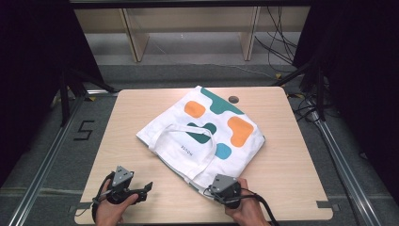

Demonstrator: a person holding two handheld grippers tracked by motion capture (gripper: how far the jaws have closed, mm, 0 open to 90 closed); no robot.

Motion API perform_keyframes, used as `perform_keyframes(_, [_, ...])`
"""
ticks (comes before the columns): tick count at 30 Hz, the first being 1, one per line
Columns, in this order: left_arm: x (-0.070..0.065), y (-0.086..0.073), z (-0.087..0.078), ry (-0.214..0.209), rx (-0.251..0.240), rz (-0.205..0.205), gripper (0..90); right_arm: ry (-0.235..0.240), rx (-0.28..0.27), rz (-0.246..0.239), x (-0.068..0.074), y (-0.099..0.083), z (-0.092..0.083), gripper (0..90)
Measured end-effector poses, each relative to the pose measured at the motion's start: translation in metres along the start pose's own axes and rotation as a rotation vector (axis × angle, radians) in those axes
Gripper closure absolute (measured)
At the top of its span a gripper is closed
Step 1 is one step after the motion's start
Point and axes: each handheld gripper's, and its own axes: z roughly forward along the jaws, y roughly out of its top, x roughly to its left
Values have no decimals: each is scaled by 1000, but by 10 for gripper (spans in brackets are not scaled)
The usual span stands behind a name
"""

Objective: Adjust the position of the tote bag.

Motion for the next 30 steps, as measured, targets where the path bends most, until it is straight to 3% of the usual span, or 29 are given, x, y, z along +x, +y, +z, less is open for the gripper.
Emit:
perform_keyframes(4, [0, 0, 0, 1, -5, -4, 166, -14, -4, -2, -16, -16, -19, 874])
perform_keyframes(5, [1, 0, -1, 8, 4, 11, 166, -14, -4, -2, -16, -16, -19, 874])
perform_keyframes(6, [3, 1, -3, 5, 22, 36, 166, -10, -13, 47, -22, -25, -32, 875])
perform_keyframes(7, [2, 0, -1, 7, -1, 5, 166, -10, -13, 47, -22, -25, -32, 875])
perform_keyframes(8, [1, 0, -2, 18, -3, 1, 167, -20, -26, 46, -27, -29, -37, 876])
perform_keyframes(12, [1, 1, -1, 21, -19, -12, 169, -60, -82, 116, -47, -50, -63, 877])
perform_keyframes(14, [3, 3, 2, 38, 13, 32, 170, -80, -111, 145, -59, -62, -76, 878])
perform_keyframes(17, [2, 7, 9, 42, 17, 51, 176, -95, -126, 178, -67, -70, -84, 878])
perform_keyframes(18, [0, 8, 14, 43, -2, 44, 179, -104, -137, 183, -71, -73, -87, 879])
perform_keyframes(19, [0, 10, 14, 49, 28, 83, 181, -112, -144, 195, -74, -75, -90, 878])
perform_keyframes(22, [-1, 16, 27, 42, 67, 147, 188, -121, -156, 223, -80, -79, -95, 878])
perform_keyframes(27, [0, 24, 41, 58, 49, 153, 202, -119, -167, 215, -83, -79, -97, 878])
perform_keyframes(28, [4, 26, 49, 27, 40, 120, 218, -127, -167, 238, -82, -79, -99, 878])
perform_keyframes(29, [4, 26, 49, 27, 40, 120, 228, -127, -167, 238, -82, -79, -99, 878])
perform_keyframes(30, [5, 26, 52, 26, 44, 95, 237, -128, -172, 222, -85, -80, -99, 878])
